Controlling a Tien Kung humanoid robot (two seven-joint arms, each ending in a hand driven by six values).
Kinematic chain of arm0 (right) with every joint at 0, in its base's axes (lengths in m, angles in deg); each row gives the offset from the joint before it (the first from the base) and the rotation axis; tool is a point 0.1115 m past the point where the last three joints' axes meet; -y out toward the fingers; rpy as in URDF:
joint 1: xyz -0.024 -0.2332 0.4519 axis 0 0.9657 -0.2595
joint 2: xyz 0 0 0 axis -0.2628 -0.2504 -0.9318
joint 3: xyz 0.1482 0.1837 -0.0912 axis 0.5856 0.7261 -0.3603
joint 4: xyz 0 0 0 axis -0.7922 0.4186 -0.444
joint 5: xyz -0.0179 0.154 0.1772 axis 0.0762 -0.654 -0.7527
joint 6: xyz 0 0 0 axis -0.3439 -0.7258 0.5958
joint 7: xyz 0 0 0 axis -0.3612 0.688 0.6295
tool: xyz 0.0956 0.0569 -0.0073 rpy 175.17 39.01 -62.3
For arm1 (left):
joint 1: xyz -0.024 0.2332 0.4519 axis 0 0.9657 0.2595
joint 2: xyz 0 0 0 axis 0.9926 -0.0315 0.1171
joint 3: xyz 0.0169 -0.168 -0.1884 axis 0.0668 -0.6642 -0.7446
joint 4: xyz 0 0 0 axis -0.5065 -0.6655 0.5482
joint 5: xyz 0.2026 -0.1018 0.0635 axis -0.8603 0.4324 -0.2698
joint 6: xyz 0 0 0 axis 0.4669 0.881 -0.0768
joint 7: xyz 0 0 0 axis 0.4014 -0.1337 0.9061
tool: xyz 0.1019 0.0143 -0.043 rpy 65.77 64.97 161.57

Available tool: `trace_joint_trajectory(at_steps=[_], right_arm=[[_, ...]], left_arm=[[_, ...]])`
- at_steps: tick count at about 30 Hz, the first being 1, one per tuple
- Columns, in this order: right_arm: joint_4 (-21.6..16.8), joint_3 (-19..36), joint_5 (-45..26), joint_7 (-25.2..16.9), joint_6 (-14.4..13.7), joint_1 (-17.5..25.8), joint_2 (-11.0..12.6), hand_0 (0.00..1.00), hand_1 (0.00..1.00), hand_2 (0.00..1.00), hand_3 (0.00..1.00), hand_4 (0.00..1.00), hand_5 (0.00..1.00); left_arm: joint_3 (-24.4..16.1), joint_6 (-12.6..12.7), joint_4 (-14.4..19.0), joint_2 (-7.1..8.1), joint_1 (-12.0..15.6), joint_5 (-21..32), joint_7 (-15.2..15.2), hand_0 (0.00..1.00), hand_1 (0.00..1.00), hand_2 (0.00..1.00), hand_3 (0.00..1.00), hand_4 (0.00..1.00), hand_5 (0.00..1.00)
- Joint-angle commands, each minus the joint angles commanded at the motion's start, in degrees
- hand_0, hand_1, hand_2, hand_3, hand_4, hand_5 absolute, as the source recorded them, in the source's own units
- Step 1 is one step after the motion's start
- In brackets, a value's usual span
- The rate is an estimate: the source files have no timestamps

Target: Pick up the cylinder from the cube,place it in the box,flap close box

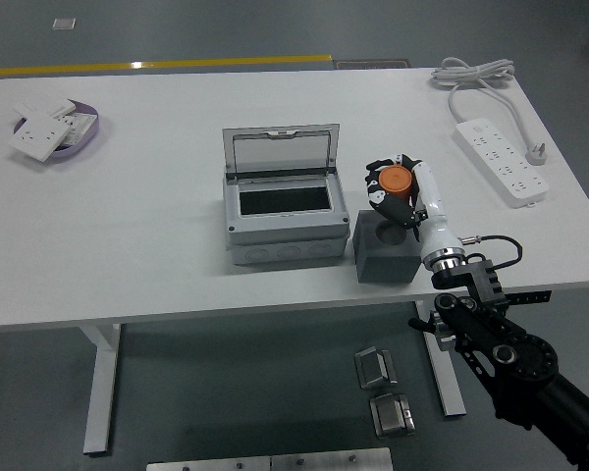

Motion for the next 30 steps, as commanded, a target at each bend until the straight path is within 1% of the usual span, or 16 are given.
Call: trace_joint_trajectory(at_steps=[1,2,4,7,8,13,14,15,19,21,24,25,26,30], right_arm=[[-0.06,-0.55,1.08,0.83,-0.26,-0.63,-0.16,0.419,0.433,0.399,0.346,0.008,0.002],[-0.08,-0.99,1.90,1.46,-0.43,-1.12,-0.29,0.367,0.392,0.374,0.293,0.002,0.002],[-0.06,-2.77,5.25,4.09,-0.83,-3.15,-0.87,0.367,0.392,0.374,0.293,0.002,0.002],[0.50,-6.14,11.15,8.69,-0.05,-6.54,-2.19,0.367,0.392,0.374,0.293,0.002,0.002],[0.75,-7.31,13.25,10.35,0.49,-7.68,-2.64,0.036,0.186,0.330,0.252,0.002,0.002],[2.84,-13.16,22.73,18.13,4.22,-13.03,-5.04,0.036,0.186,0.330,0.252,0.002,0.002],[3.17,-13.98,24.06,19.21,4.67,-13.64,-5.35,0.002,0.158,0.320,0.250,0.002,0.002],[3.86,-15.30,25.97,20.82,5.55,-14.68,-5.74,0.002,0.158,0.320,0.250,0.002,0.002],[6.01,-18.26,32.07,25.42,7.60,-17.08,-5.74,0.002,0.158,0.320,0.250,0.002,0.002],[7.06,-19.31,34.81,26.53,8.53,-17.99,-5.74,0.002,0.166,0.321,0.258,0.002,0.002],[8.40,-20.17,38.09,26.84,9.69,-18.88,-5.74,0.002,0.166,0.321,0.258,0.002,0.002],[8.90,-20.27,39.04,26.67,10.17,-19.10,-5.74,0.002,0.166,0.321,0.258,0.002,0.002],[9.27,-20.34,39.60,26.48,10.45,-19.24,-5.74,0.036,0.191,0.343,0.299,0.002,0.002],[10.22,-20.44,40.73,25.50,11.26,-19.60,-5.74,0.036,0.191,0.343,0.299,0.002,0.002]], left_arm=[[-0.06,0.00,0.00,0.00,0.00,-0.07,-0.04,0.597,0.619,0.570,0.606,0.658,0.299],[-0.10,0.00,0.00,0.01,0.00,-0.12,-0.08,0.597,0.619,0.571,0.607,0.660,0.302],[-0.31,-0.01,0.00,0.03,-0.01,-0.34,-0.20,0.597,0.619,0.571,0.607,0.660,0.302],[-0.70,-0.05,0.00,0.15,-0.07,-0.77,-0.40,0.597,0.619,0.571,0.607,0.660,0.302],[-0.80,-0.07,0.00,0.21,-0.09,-0.87,-0.45,0.597,0.619,0.571,0.608,0.663,0.308],[-1.23,-0.10,0.00,0.62,-0.14,-1.29,-0.71,0.597,0.619,0.571,0.608,0.663,0.308],[-1.26,-0.10,0.00,0.67,-0.14,-1.32,-0.75,0.597,0.619,0.571,0.607,0.666,0.314],[-1.32,-0.10,0.00,0.75,-0.15,-1.42,-0.85,0.597,0.619,0.571,0.607,0.666,0.314],[-1.31,-0.12,0.00,0.94,-0.23,-1.55,-1.11,0.597,0.619,0.571,0.607,0.666,0.314],[-1.23,-0.15,0.00,1.03,-0.30,-1.56,-1.17,0.597,0.619,0.572,0.608,0.667,0.316],[-1.05,-0.19,0.00,1.14,-0.40,-1.51,-1.19,0.597,0.619,0.572,0.608,0.667,0.316],[-1.02,-0.21,0.00,1.18,-0.44,-1.52,-1.20,0.597,0.619,0.572,0.608,0.667,0.316],[-1.02,-0.21,0.00,1.20,-0.46,-1.54,-1.21,0.597,0.619,0.572,0.608,0.669,0.319],[-0.98,-0.22,0.00,1.31,-0.47,-1.63,-1.24,0.597,0.619,0.572,0.608,0.669,0.319]])
